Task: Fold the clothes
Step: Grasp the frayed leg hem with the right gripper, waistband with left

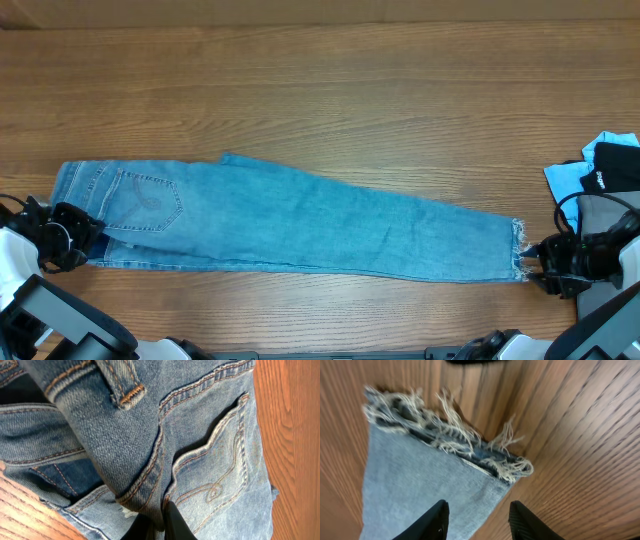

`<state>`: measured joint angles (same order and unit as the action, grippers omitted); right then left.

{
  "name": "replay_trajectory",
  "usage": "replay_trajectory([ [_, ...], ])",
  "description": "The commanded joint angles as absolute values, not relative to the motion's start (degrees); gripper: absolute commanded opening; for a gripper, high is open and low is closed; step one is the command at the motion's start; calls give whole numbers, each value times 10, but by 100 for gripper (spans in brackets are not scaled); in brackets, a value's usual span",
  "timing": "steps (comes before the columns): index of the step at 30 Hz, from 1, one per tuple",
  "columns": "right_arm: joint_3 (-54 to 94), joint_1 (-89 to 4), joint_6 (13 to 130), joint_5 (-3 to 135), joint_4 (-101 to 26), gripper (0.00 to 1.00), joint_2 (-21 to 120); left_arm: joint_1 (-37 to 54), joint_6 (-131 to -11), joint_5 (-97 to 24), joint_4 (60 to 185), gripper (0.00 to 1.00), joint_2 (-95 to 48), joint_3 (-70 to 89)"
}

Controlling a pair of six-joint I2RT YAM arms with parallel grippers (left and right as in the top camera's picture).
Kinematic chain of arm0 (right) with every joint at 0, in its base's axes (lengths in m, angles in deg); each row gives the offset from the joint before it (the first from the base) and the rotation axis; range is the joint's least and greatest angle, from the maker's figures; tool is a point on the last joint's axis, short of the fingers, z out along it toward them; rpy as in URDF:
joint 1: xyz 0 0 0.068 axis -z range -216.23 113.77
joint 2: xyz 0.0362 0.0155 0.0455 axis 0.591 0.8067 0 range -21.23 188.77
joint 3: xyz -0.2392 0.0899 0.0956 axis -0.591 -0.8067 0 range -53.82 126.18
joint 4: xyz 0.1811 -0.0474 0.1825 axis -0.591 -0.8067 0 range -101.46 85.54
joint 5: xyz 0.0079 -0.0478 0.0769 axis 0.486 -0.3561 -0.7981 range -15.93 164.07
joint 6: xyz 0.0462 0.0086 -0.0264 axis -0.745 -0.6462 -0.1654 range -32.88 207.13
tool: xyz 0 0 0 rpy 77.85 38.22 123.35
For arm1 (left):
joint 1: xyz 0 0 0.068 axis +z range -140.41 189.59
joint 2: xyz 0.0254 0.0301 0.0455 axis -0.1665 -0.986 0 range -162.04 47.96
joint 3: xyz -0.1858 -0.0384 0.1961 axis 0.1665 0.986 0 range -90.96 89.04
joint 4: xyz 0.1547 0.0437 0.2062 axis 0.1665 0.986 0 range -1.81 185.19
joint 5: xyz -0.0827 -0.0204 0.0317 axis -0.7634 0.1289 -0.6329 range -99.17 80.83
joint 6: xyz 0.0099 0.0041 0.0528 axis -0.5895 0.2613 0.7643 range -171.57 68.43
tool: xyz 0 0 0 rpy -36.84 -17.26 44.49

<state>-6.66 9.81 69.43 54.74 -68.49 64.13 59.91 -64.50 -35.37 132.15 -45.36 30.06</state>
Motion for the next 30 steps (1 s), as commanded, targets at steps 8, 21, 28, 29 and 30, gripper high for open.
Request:
replay_trajectory([
  [8, -83, 93, 736, 487, -674, 46, 640, 598, -640, -371, 1331, 5, -441, 289],
  [21, -190, 81, 706, 447, -539, 49, 641, 598, -653, -371, 1334, 7, -441, 289],
  [28, -200, 81, 696, 435, -533, 41, 641, 598, -653, -373, 1334, 8, -441, 289],
  [29, -198, 81, 709, 426, -535, 42, 641, 598, -653, -373, 1334, 9, -441, 289],
  [30, -194, 81, 719, 421, -539, 44, 641, 598, -653, -373, 1335, 9, -441, 289],
])
